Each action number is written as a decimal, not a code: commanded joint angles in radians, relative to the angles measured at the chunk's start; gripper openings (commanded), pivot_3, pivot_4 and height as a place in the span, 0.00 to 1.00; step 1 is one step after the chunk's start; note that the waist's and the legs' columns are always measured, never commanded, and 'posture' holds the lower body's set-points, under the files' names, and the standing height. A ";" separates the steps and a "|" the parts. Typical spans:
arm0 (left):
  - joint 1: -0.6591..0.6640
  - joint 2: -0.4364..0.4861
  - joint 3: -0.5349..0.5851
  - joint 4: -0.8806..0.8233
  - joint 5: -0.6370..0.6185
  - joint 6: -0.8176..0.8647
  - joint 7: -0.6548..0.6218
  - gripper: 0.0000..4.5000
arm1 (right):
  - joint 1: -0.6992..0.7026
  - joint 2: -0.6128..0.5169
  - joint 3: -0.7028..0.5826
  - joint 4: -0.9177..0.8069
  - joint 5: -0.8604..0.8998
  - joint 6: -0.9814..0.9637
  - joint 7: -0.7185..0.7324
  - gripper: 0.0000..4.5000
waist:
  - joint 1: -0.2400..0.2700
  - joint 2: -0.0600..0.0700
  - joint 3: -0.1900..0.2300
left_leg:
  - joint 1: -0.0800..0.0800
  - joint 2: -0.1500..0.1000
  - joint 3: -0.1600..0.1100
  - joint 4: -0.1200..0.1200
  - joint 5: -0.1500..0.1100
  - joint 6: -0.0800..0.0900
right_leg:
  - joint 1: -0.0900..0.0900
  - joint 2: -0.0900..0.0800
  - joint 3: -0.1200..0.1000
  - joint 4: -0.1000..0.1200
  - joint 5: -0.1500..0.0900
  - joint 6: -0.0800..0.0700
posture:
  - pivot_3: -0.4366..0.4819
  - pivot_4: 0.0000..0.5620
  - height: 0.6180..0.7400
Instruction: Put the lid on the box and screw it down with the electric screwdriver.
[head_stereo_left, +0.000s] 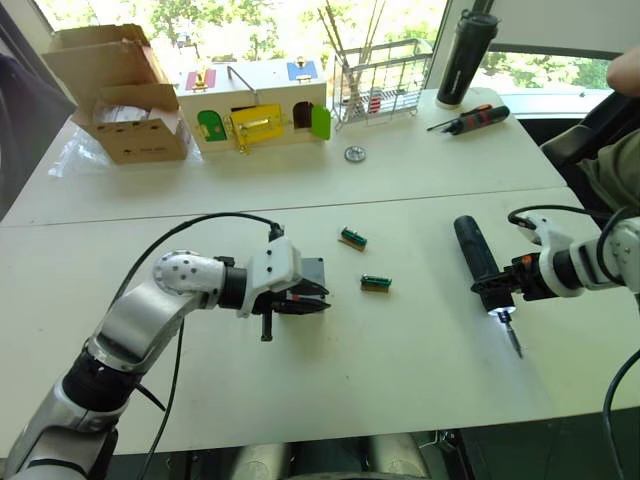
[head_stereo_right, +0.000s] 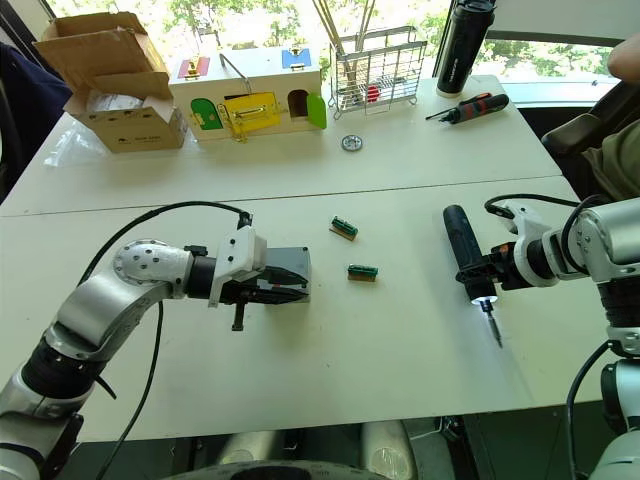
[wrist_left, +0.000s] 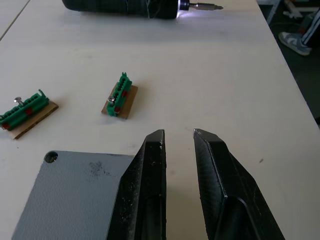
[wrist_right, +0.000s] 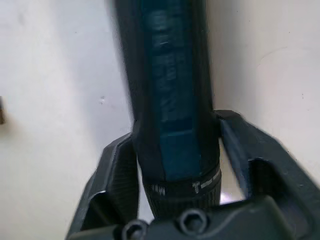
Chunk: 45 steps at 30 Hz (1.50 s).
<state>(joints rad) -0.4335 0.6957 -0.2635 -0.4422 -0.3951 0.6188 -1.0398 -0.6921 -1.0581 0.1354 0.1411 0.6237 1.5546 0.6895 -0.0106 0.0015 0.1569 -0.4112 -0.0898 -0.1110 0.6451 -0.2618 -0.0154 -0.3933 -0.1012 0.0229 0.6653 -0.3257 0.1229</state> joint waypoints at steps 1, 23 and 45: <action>-0.003 0.003 0.004 -0.009 0.009 -0.020 0.002 0.20 | -0.018 -0.025 0.013 0.005 -0.039 -0.030 0.012 0.97 | 0.001 0.000 0.000 | 0.000 0.000 0.000 0.001 0.000 0.000 | 0.001 0.000 0.000 0.000 0.000 0.000 | 0.48 0.27 1.00; -0.052 0.002 0.159 0.131 -0.085 0.037 0.010 0.20 | -0.092 -0.070 -0.035 -0.190 -0.101 -0.178 0.072 0.99 | 0.001 0.000 0.000 | -0.001 -0.001 -0.001 0.002 -0.001 0.001 | 0.000 -0.001 -0.001 0.000 0.000 0.000 | 0.48 0.27 1.00; 0.211 -0.023 0.258 0.148 -0.022 0.105 0.237 0.20 | 0.341 0.452 0.070 -0.707 -0.013 -0.596 0.025 0.99 | 0.021 -0.004 0.000 | 0.001 -0.001 -0.004 0.003 0.000 -0.001 | 0.002 -0.001 0.000 -0.001 0.004 0.003 | 0.48 0.27 1.00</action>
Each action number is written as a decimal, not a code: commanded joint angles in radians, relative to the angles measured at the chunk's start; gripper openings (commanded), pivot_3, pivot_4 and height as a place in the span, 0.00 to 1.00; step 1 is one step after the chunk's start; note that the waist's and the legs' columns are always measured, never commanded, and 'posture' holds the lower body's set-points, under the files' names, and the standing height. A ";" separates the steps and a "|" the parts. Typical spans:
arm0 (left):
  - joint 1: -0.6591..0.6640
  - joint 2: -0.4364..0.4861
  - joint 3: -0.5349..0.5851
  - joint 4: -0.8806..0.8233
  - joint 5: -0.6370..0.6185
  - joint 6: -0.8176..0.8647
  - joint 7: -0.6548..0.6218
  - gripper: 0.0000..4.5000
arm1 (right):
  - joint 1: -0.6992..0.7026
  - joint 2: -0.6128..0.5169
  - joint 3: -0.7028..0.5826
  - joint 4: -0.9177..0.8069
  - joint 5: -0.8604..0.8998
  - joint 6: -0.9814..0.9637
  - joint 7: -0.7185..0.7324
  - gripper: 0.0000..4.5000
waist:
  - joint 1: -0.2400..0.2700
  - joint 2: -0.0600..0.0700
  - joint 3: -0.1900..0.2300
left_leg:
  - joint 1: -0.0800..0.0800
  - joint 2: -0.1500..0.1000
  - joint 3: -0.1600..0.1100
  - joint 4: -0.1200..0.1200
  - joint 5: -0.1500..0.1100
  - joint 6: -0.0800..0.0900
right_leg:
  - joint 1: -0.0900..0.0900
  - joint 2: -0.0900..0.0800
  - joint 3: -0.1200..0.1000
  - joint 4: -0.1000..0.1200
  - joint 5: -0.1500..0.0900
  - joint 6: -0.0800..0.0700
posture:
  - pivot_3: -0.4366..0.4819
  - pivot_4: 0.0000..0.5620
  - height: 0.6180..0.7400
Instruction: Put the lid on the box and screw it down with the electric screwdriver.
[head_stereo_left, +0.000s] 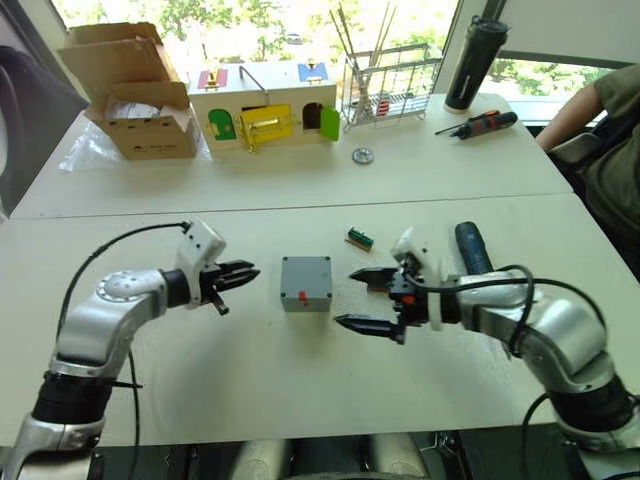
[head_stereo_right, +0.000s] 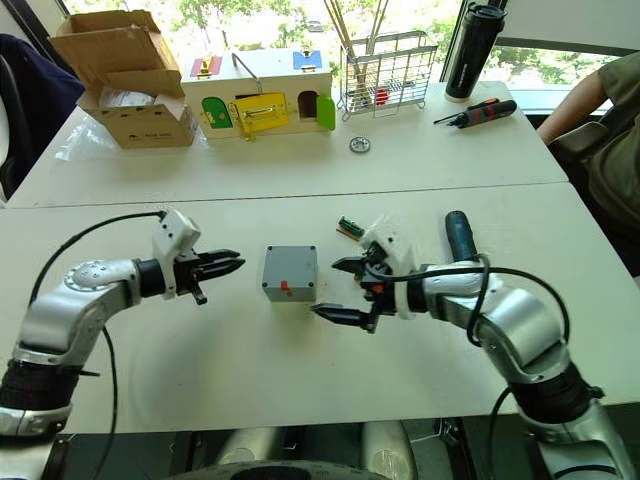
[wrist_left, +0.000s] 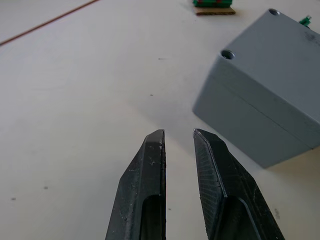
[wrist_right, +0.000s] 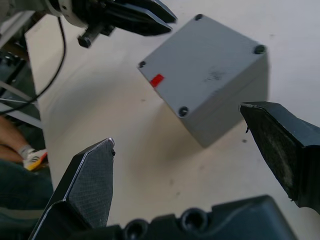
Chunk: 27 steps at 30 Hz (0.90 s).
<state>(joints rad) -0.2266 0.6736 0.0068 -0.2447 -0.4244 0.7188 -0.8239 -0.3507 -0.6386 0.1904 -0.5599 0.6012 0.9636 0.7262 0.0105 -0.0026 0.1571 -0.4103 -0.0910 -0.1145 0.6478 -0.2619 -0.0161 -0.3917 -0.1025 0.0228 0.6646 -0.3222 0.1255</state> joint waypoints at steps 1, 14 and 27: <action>0.007 -0.007 -0.019 -0.055 0.010 0.007 0.030 0.20 | 0.003 0.051 0.016 0.002 0.024 0.006 -0.016 0.99 | -0.001 0.000 0.000 | 0.000 0.000 0.000 0.000 0.000 0.000 | 0.000 0.000 0.000 0.000 0.000 0.000 | 0.48 0.27 1.00; -0.039 -0.046 -0.077 -0.040 0.017 -0.003 0.056 0.20 | 0.024 0.120 0.092 0.033 -0.021 0.009 -0.054 0.99 | -0.001 0.000 0.000 | 0.000 0.000 0.000 0.000 0.000 -0.001 | 0.000 0.000 0.000 0.000 0.000 0.000 | 0.48 0.27 1.00; -0.115 -0.099 -0.109 0.111 0.118 -0.122 0.070 0.20 | 0.004 0.190 0.100 -0.009 -0.011 0.152 -0.145 0.99 | -0.002 0.000 0.000 | 0.000 0.000 0.000 0.000 0.001 -0.001 | 0.000 0.000 -0.001 0.001 0.000 0.000 | 0.48 0.27 1.00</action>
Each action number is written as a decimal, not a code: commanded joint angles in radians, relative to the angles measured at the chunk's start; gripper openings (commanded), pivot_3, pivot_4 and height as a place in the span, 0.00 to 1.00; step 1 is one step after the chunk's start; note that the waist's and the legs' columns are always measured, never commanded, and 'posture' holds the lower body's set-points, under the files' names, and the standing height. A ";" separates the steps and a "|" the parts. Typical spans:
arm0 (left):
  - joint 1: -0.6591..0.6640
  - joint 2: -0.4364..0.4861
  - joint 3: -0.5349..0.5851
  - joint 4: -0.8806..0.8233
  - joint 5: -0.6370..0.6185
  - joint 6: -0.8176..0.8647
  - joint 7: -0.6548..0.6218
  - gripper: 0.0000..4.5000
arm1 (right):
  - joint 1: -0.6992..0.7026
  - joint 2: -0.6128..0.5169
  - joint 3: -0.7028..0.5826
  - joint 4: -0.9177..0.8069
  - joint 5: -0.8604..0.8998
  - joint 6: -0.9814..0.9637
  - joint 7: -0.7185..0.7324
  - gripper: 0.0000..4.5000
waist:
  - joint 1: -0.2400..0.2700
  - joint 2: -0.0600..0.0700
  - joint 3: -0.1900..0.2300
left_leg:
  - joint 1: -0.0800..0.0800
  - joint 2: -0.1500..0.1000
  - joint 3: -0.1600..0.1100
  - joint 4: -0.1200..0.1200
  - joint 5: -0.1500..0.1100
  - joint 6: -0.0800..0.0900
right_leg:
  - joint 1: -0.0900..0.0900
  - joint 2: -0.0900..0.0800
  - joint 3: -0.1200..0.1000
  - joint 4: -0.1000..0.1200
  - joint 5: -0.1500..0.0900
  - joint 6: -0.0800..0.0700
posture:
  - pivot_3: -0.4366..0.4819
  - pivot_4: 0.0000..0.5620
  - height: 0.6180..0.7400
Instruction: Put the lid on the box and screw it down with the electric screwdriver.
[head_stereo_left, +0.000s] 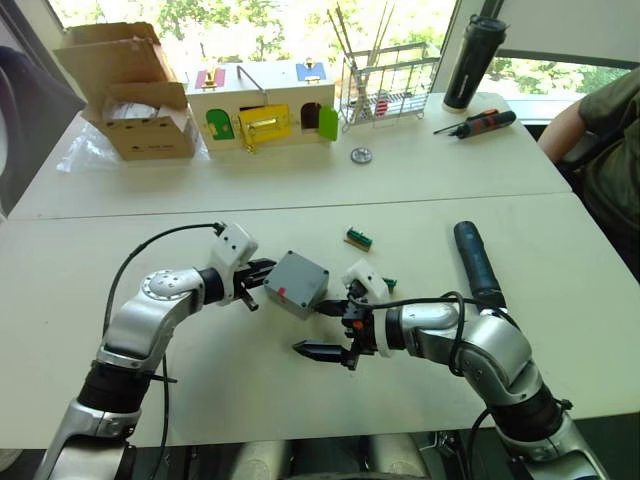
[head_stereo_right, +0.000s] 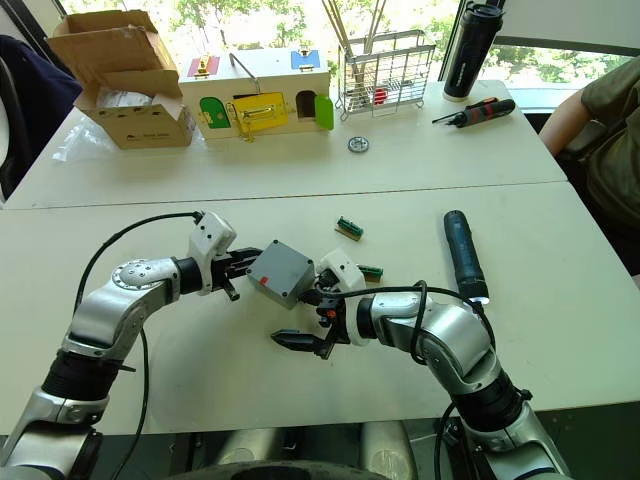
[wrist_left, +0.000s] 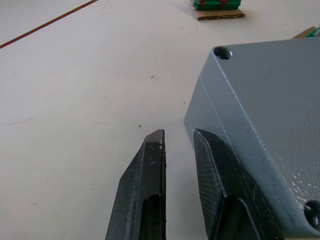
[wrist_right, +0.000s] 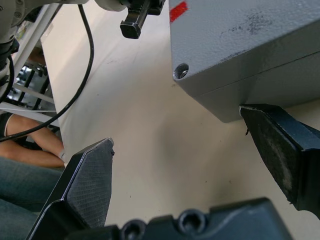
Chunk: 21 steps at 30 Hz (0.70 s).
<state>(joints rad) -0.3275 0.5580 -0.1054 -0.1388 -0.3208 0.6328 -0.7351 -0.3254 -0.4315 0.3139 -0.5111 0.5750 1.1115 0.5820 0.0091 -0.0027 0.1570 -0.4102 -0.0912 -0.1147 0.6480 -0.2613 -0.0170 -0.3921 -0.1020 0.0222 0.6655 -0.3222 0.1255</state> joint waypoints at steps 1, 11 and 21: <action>-0.017 0.031 0.016 0.021 0.019 -0.043 -0.025 0.20 | -0.030 -0.042 -0.034 -0.063 0.003 -0.006 0.006 0.99 | -0.001 0.000 0.000 | 0.000 0.000 0.000 0.000 0.000 0.000 | 0.000 0.000 0.000 0.000 0.000 0.000 | 0.48 0.27 1.00; 0.082 0.231 0.113 -0.049 -0.086 0.032 -0.208 0.20 | -0.147 -0.200 0.023 0.120 -0.196 -0.306 0.139 0.99 | -0.024 0.000 0.000 | 0.000 0.000 0.000 -0.002 0.000 0.000 | -0.001 0.000 0.000 0.000 0.000 0.000 | 0.48 0.27 1.00; 0.190 0.236 0.098 -0.224 -0.163 0.136 -0.203 0.20 | -0.252 -0.164 0.125 0.344 -0.315 -0.530 0.335 0.99 | -0.022 0.000 0.000 | 0.000 0.001 0.000 -0.001 0.000 0.000 | -0.001 0.000 0.001 0.000 0.000 0.000 | 0.48 0.27 1.00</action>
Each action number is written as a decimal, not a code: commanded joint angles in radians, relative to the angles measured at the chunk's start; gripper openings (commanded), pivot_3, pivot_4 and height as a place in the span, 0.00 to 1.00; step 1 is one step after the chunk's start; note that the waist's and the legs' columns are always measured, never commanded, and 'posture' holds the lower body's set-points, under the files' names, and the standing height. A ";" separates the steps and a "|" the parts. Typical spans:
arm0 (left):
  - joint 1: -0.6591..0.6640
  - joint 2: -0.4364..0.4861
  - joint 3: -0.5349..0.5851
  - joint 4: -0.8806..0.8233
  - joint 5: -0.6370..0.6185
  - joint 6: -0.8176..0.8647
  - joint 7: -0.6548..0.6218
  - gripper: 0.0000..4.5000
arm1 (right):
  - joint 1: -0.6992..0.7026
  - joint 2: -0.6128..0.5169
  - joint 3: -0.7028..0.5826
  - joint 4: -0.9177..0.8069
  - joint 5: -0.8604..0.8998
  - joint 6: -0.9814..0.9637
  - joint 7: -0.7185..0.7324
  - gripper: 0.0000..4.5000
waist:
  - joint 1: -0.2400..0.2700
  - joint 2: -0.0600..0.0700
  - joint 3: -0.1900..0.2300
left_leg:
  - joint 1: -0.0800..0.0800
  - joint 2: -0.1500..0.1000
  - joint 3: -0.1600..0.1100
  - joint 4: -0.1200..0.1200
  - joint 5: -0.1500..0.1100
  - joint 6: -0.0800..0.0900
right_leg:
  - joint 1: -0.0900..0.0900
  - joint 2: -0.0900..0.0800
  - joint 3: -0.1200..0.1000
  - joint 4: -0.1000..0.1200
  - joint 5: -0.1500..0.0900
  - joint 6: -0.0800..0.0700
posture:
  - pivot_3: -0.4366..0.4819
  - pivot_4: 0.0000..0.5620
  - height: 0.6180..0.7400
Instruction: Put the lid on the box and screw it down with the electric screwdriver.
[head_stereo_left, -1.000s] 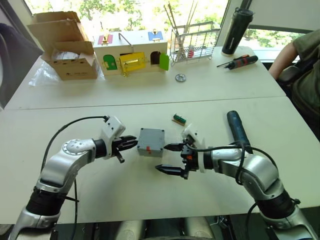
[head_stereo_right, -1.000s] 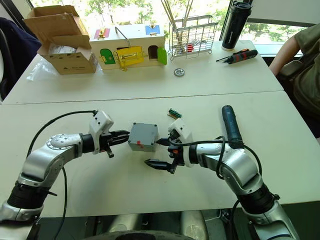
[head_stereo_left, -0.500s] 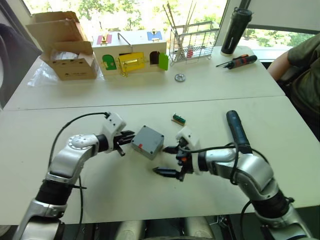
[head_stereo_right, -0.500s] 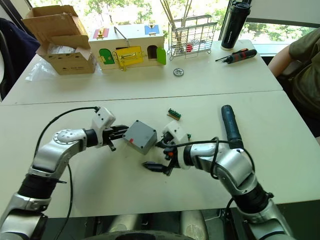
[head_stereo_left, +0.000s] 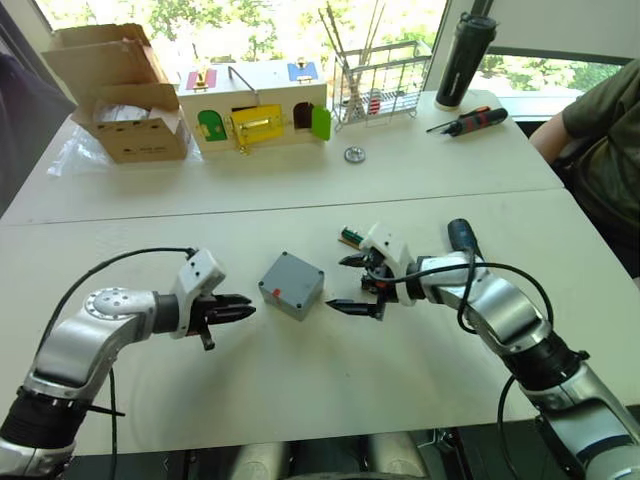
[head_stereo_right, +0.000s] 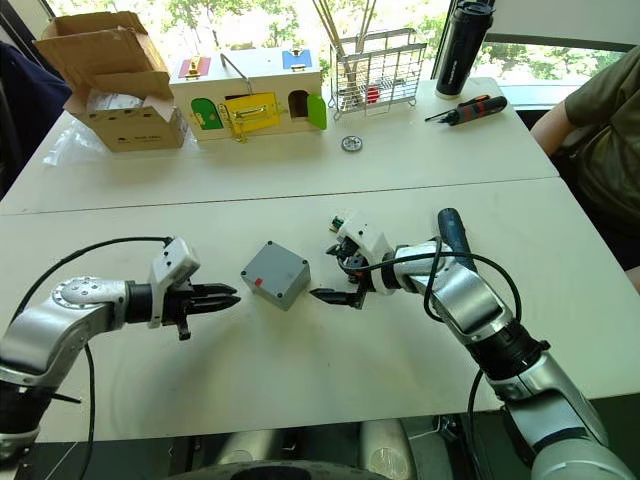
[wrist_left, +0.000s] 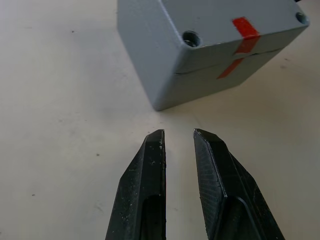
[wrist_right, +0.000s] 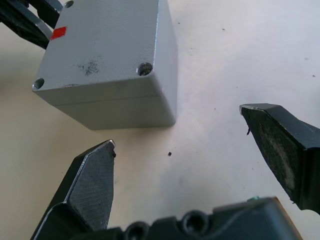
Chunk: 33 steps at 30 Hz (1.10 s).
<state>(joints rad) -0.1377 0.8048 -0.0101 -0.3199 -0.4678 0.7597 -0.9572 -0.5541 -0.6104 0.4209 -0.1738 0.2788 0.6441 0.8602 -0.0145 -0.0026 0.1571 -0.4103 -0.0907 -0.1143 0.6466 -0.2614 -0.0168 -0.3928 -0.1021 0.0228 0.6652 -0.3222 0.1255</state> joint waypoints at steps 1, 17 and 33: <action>-0.002 -0.020 -0.002 -0.048 -0.016 0.013 0.030 0.20 | -0.027 0.021 0.026 0.005 -0.022 -0.069 0.072 0.99 | 0.002 0.000 0.000 | 0.000 0.000 0.000 0.000 0.000 0.000 | 0.000 0.000 0.000 0.000 0.000 0.000 | 0.48 0.27 1.00; -0.101 -0.132 -0.060 0.041 0.074 -0.043 0.140 0.20 | 0.074 0.064 0.002 -0.184 0.008 0.074 0.069 0.99 | 0.003 0.000 0.000 | 0.000 0.000 -0.001 0.000 0.000 0.000 | 0.000 0.000 0.000 0.000 0.000 0.000 | 0.48 0.27 1.00; -0.126 -0.107 -0.054 0.090 0.106 -0.090 0.090 0.20 | 0.118 0.073 -0.035 -0.252 -0.001 0.146 -0.007 0.99 | 0.002 0.000 0.000 | 0.000 0.000 -0.001 0.000 0.000 0.000 | 0.000 0.000 0.000 0.000 0.000 0.000 | 0.48 0.27 1.00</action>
<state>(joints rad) -0.2720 0.6698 -0.0822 -0.1999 -0.3591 0.6879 -0.8441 -0.4380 -0.5317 0.4190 -0.3670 0.2602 0.7920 0.8585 -0.0124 -0.0026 0.1570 -0.4103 -0.0908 -0.1148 0.6469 -0.2614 -0.0169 -0.3929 -0.1019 0.0224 0.6654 -0.3222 0.1255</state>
